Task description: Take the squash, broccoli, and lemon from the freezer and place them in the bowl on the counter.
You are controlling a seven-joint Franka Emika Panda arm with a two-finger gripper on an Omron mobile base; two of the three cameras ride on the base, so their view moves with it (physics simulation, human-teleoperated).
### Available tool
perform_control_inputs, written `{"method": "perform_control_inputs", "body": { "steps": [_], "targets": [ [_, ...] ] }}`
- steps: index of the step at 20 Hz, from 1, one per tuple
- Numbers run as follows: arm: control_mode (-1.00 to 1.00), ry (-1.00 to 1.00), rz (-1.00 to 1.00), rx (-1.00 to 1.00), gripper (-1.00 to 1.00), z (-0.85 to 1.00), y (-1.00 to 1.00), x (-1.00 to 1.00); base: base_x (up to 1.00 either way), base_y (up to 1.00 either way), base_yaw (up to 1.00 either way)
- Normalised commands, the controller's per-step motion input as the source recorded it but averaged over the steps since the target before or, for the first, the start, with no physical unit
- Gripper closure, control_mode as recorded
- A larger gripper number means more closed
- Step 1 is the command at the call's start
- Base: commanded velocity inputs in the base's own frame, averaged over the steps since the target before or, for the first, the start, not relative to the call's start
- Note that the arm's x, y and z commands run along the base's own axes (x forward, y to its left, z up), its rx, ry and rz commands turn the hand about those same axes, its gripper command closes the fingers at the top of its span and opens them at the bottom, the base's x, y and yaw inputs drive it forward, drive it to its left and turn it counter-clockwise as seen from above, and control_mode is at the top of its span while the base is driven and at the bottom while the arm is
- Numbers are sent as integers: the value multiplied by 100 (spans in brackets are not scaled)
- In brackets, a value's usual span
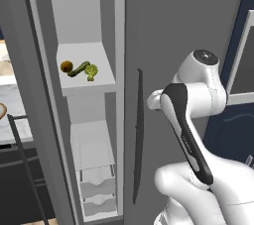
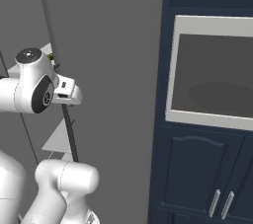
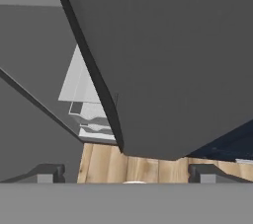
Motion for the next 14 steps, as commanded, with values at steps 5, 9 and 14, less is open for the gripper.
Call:
{"method": "perform_control_inputs", "body": {
  "steps": [5,9,14],
  "targets": [
    [-100,0,0,0,-100,0,0,0,0,0,0],
    [100,0,0,0,-100,0,1,0,0,39,0],
    [100,0,0,0,-100,0,0,0,0,90,2]
  ]
}}
